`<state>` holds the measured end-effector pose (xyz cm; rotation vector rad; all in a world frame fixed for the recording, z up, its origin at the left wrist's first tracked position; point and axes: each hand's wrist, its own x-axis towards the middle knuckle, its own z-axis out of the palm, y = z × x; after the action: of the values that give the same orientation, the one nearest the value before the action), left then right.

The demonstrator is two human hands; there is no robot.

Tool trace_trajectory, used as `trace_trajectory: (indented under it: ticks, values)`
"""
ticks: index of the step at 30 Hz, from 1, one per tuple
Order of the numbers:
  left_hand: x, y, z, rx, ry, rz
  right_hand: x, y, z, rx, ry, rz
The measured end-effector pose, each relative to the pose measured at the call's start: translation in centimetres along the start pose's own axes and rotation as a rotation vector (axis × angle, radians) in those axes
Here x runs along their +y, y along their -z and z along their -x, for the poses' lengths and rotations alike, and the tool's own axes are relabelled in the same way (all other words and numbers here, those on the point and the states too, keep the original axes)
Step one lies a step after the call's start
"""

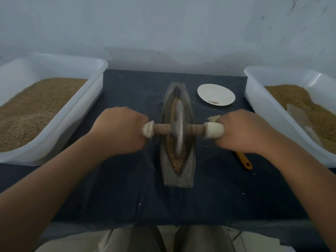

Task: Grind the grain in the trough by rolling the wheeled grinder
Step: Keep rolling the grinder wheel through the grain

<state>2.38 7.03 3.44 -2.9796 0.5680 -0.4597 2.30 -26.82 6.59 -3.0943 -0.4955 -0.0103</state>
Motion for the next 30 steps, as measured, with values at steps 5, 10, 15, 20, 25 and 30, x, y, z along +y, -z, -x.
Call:
trace_trajectory:
  ticks: [5, 10, 15, 20, 25, 30]
  values:
    - [0.2, -0.4, -4.3, -0.059, 0.063, -0.042, 0.6, -1.3, -4.0, 0.025, -0.142, 0.054]
    - [-0.7, -0.1, -10.6, -0.133, 0.13, -0.02, 0.4, -1.2, -8.6, 0.198, -0.217, 0.061]
    - [0.3, -0.1, -4.5, -0.106, 0.087, -0.004, 0.7, 0.0, -4.4, -0.038, -0.148, 0.005]
    - [0.5, 0.4, 1.1, 0.054, 0.011, 0.005, -0.4, 1.1, -0.2, -0.17, 0.002, -0.055]
    - [0.2, -0.4, -6.1, -0.077, 0.138, 0.001, 0.5, -1.3, -5.3, 0.13, -0.173, 0.041]
    - [-0.7, -1.0, -8.9, -0.121, 0.185, 0.067, -0.3, 0.0, -7.5, 0.231, -0.111, 0.082]
